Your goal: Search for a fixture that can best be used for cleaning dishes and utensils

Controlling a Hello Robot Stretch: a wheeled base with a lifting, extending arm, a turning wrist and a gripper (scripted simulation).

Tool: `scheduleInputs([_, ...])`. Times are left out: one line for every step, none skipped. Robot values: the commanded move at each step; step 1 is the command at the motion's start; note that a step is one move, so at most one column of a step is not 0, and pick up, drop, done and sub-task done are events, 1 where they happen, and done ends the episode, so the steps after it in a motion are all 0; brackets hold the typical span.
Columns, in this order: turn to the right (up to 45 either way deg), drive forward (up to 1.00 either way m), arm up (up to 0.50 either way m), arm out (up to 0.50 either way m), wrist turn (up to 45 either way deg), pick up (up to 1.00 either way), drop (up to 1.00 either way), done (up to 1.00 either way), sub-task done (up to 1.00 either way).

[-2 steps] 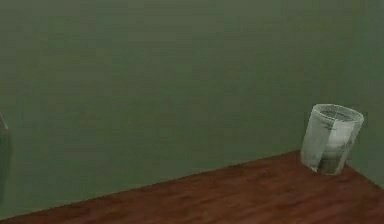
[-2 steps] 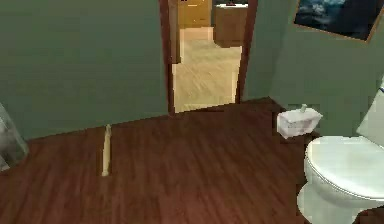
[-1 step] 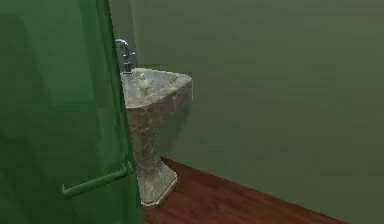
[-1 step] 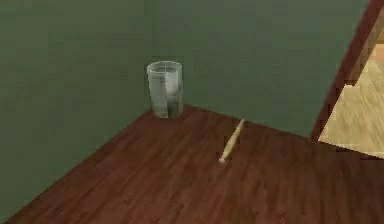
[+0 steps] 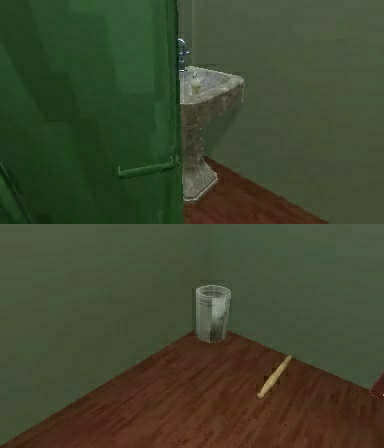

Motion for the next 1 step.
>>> scheduleInputs([0.0, 0.00, 0.00, 0.00, 0.0, 0.00, 0.00, 1.00, 0.00])
